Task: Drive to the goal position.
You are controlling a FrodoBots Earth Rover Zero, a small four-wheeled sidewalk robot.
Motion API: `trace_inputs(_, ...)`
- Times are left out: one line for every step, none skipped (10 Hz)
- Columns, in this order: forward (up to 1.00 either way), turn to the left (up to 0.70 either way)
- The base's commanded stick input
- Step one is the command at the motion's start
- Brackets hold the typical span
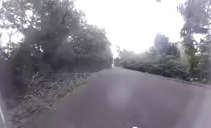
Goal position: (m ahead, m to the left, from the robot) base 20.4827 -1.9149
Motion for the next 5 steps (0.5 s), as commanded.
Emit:
trace_inputs(0.70,0.00)
trace_inputs(0.70,0.00)
trace_inputs(0.70,0.00)
trace_inputs(0.70,0.00)
trace_inputs(0.70,0.00)
